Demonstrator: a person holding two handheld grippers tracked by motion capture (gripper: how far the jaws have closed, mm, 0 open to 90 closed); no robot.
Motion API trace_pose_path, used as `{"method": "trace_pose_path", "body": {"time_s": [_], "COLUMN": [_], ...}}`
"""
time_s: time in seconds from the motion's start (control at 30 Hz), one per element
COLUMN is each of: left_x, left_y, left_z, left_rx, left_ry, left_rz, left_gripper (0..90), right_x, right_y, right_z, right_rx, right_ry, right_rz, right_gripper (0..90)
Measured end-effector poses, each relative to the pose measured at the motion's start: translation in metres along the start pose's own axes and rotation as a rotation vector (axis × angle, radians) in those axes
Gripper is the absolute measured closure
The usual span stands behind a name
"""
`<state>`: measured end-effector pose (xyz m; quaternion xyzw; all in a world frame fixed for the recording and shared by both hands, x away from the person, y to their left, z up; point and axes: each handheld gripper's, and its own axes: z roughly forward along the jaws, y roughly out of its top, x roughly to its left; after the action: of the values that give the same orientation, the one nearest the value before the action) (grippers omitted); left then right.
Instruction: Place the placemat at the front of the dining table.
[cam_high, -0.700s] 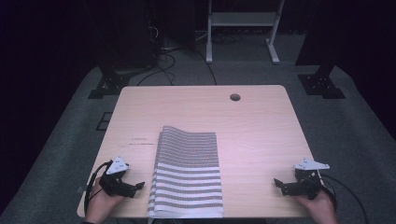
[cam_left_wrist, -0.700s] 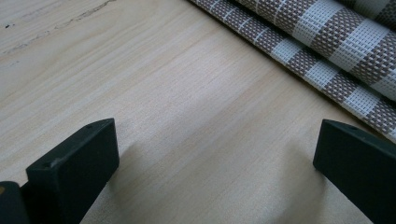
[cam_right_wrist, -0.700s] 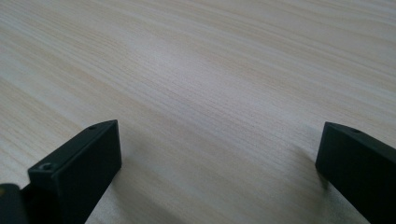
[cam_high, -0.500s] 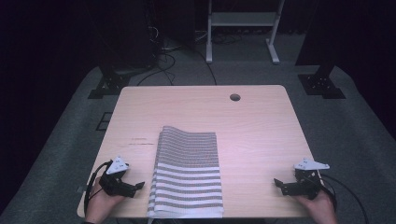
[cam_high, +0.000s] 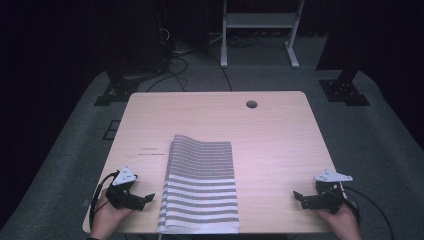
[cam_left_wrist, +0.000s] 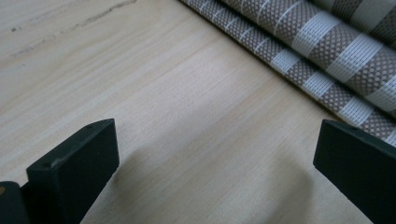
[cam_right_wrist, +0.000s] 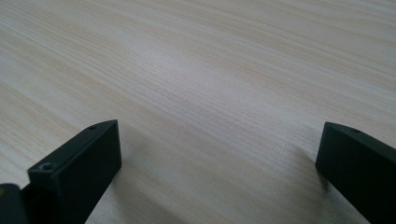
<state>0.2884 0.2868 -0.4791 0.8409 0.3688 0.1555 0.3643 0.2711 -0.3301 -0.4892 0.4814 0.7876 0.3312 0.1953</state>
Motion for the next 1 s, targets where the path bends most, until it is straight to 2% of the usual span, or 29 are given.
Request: {"method": "trace_pose_path", "body": {"time_s": [0.1,0.43,1.0], "left_x": [-0.001,-0.007,-0.016], "left_y": [0.004,0.013,0.03], "left_z": [-0.005,-0.014,-0.02], "left_rx": [-0.027,-0.048,-0.076], "left_ry": [0.001,-0.021,-0.059], "left_rz": [-0.009,-0.021,-0.004], "left_gripper": [0.0,0.0,0.0], "right_x": [0.0,0.0,0.0], "right_y": [0.0,0.0,0.0], "right_z": [0.0,0.0,0.0], "right_rx": [0.0,0.0,0.0], "right_ry": [0.0,0.0,0.0], "right_rz": [0.0,0.0,0.0], "right_gripper": [0.0,0.0,0.0]}}
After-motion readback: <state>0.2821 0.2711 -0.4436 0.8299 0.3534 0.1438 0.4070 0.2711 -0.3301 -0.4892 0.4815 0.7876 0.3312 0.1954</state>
